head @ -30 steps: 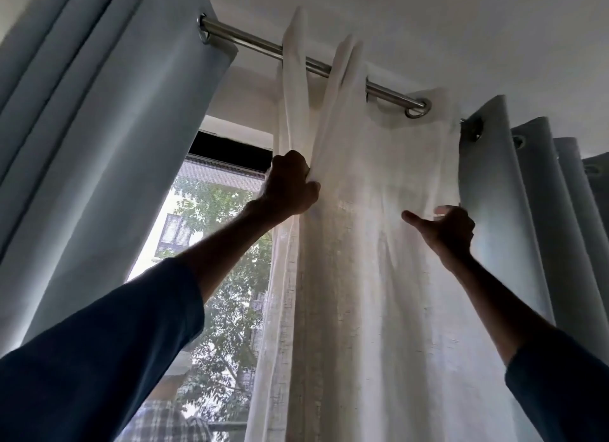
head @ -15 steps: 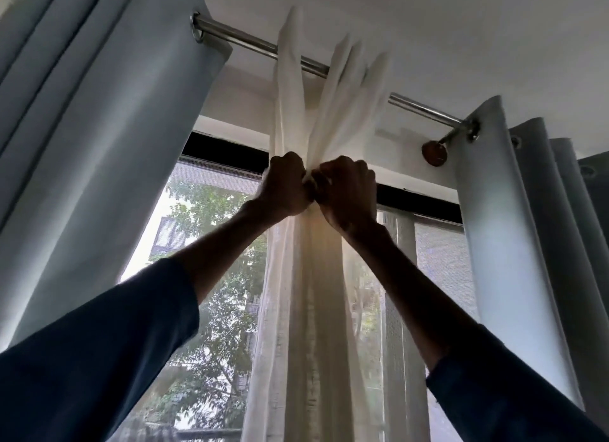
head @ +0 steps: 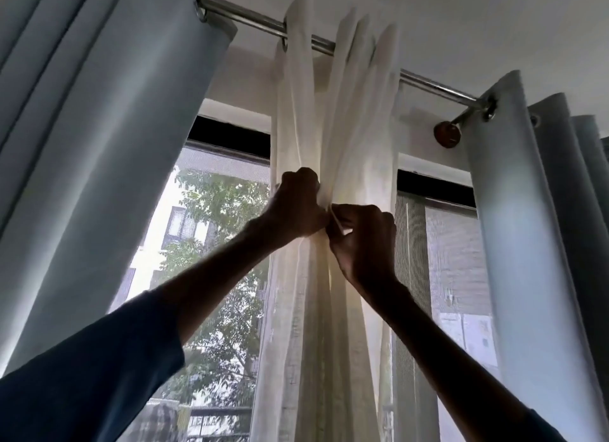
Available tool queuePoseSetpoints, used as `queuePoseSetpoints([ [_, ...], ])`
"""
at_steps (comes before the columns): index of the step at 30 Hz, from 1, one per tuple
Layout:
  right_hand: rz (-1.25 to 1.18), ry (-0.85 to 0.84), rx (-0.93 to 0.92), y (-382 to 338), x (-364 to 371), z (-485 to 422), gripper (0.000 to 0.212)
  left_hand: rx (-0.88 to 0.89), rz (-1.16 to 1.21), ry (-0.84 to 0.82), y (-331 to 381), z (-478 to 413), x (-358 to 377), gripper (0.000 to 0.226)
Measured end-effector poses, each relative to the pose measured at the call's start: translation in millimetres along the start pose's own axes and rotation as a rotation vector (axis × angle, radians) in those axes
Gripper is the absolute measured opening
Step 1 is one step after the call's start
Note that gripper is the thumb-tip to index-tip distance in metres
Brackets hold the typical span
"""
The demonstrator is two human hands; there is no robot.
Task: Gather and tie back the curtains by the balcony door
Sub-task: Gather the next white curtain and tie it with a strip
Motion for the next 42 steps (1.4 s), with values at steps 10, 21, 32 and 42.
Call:
queuePoseSetpoints([
  [10, -0.22, -0.078, 0.048, -11, -17, 61, 0.014, -0.125, 0.15, -0.008, 3, 52, 19, 0.035],
  [21, -0.373, -0.137, 0.195, 32, -17, 71, 0.016, -0.234, 0.024, 0.034, -5, 64, 24, 0.034],
  [32, -0.692, -0.357, 0.801, 108, 37, 81, 0.099, -0.248, 0.261, -0.174, 15, 72, 16, 0.043],
  [42, -1.261, -0.677, 0.773, 50, 62, 114, 0.044, -0.285, 0.411, -0.202, 11, 125, 6, 0.052],
])
Point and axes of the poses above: each hand's wrist, its own z-axis away from the middle knuckle, its own x-axis out of the palm, y = z × x, the point moved 7 cm from there along -z, towards the middle knuckle, and after that the axes turned 2 degrees about -x, right-handed, at the moved point
